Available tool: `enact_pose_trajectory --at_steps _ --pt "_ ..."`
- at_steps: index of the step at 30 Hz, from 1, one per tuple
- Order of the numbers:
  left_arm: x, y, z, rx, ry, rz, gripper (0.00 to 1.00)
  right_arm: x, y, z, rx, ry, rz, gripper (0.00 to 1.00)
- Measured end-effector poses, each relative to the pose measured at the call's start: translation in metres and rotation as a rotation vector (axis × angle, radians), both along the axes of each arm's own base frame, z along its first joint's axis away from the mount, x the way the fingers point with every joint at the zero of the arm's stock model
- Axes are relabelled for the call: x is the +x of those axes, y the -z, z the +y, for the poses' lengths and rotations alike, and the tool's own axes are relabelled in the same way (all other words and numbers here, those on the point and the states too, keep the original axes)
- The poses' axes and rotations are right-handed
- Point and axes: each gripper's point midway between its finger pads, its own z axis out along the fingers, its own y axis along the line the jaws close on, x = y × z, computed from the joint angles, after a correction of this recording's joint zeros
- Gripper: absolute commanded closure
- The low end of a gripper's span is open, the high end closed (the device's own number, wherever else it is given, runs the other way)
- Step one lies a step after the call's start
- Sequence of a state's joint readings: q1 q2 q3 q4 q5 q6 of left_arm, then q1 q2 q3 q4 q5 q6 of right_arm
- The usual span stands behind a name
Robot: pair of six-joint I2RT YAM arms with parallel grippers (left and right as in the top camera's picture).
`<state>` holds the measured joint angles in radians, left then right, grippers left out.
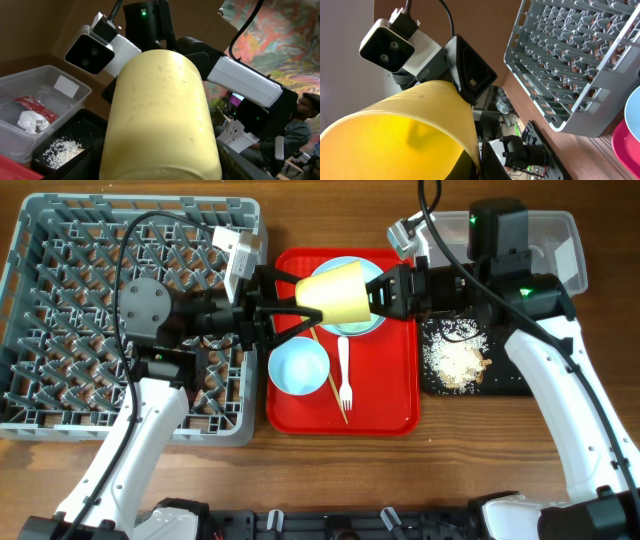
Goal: Sort waste into correct bins and load items into the dishwasher rack
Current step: 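Hand the yellow cup from the right gripper to the left gripper, then lower the yellow cup into the dish rack with the left gripper, release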
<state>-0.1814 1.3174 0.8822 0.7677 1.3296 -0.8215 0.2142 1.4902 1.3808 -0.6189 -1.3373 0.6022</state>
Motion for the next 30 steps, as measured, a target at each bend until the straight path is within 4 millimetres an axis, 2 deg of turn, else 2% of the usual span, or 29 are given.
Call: enact_pose_trajectory --at_steps 6,11,13,16,19,22,24,26,27,28,30 --pt "0.001 0.0 0.0 -0.002 -0.006 0.001 0.44 0.0 0.0 0.0 -0.002 0.002 -0.001 0.95" --pt "0.004 0.0 0.001 -0.003 -0.018 0.01 0.65 0.001 0.001 0.0 -0.005 0.006 -0.002 0.95" --pt "0.006 0.005 0.001 0.007 -0.025 0.029 0.77 0.004 0.004 0.0 -0.021 0.024 -0.003 0.96" --pt "0.01 0.017 0.001 0.035 -0.034 0.061 0.83 0.01 0.013 -0.002 -0.059 0.06 0.01 0.95" --pt "0.013 0.027 0.004 0.058 -0.045 0.085 0.83 0.015 0.022 0.0 -0.097 0.087 0.02 0.85" --pt "0.019 0.039 0.014 0.081 -0.073 0.125 0.83 0.021 0.03 -0.001 -0.14 0.128 0.018 0.84" --pt "0.03 0.059 0.033 0.115 -0.141 0.22 0.83 0.03 0.034 -0.009 -0.163 0.173 0.014 0.84" --pt "0.041 0.09 0.054 0.163 -0.241 0.343 0.96 0.041 0.036 -0.022 -0.18 0.227 0.009 0.83" --pt "0.05 0.114 0.074 0.215 -0.346 0.413 0.96 0.047 0.04 -0.03 -0.202 0.261 0.01 0.83" --pt "0.055 0.127 0.086 0.253 -0.415 0.459 0.96 0.049 0.044 -0.033 -0.224 0.28 0.012 0.83" --pt "0.058 0.166 0.123 0.37 -0.602 0.608 0.96 0.049 0.069 -0.046 -0.345 0.338 0.06 0.83"
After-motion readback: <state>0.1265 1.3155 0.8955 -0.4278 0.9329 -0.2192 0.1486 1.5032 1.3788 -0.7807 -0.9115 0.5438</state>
